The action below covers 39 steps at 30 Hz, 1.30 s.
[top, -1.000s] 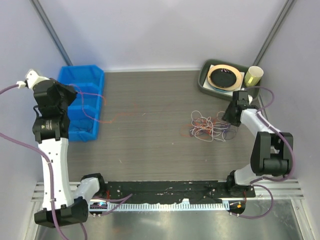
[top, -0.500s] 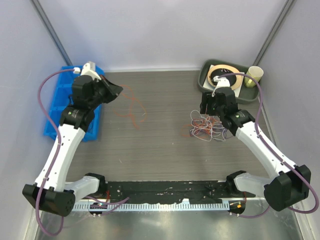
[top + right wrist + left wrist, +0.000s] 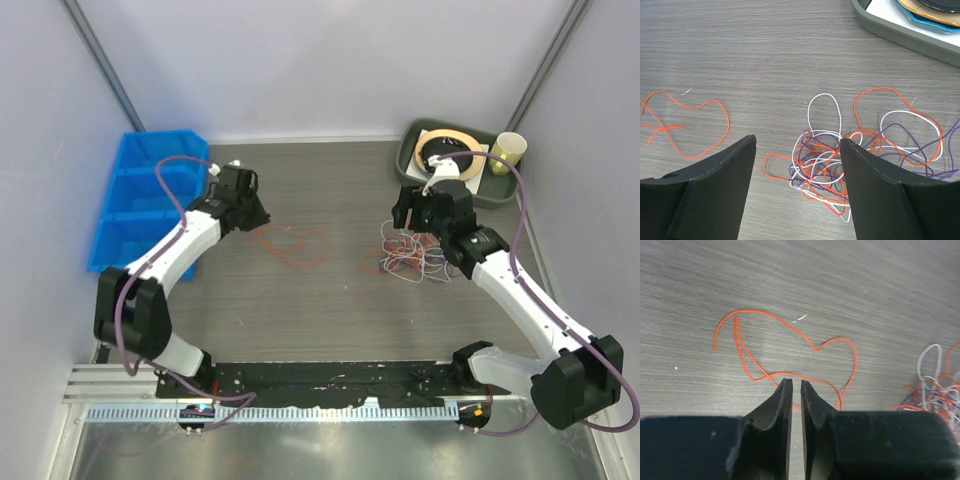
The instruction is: Untangle the cables
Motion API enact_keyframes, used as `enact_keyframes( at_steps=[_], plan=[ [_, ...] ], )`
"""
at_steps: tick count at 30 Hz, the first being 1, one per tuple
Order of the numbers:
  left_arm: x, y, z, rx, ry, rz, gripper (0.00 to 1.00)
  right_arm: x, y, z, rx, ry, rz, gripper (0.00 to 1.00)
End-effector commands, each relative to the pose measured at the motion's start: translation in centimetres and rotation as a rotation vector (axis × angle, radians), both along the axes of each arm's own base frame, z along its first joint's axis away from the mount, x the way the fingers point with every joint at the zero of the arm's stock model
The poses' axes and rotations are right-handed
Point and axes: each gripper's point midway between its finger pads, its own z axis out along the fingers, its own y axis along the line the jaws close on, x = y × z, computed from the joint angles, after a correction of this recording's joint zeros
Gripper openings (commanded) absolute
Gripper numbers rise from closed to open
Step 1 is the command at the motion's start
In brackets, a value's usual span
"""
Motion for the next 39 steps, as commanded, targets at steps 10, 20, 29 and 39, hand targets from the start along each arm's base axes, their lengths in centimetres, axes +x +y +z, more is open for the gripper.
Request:
enact_keyframes(
  at_steps=[10,20,29,39],
  plan=[
    [1.7,-1.7,-4.9,0.039,0.096,0.092,0.89,0.7,-0.6,-0.1,0.015,-0.046,-0.060,0.74],
    [2.2,-0.8,-6.7,0.176,0.176,0.159,1.00,1.1,-0.7,-1.3,-0.014,-0.023,-0.061,0.74],
    [5.5,-2.0,-8.8,0.247,0.249,0.176,1.00,1.2,-1.5,-1.8,-0.037,-0.021,-0.095,0.75],
    [5.1,-3.8,-11.6,0.303,0.352,0.155,0.84,1.3,-1.9,-2.5,-0.058,-0.007,-0.119,0.74]
  ],
)
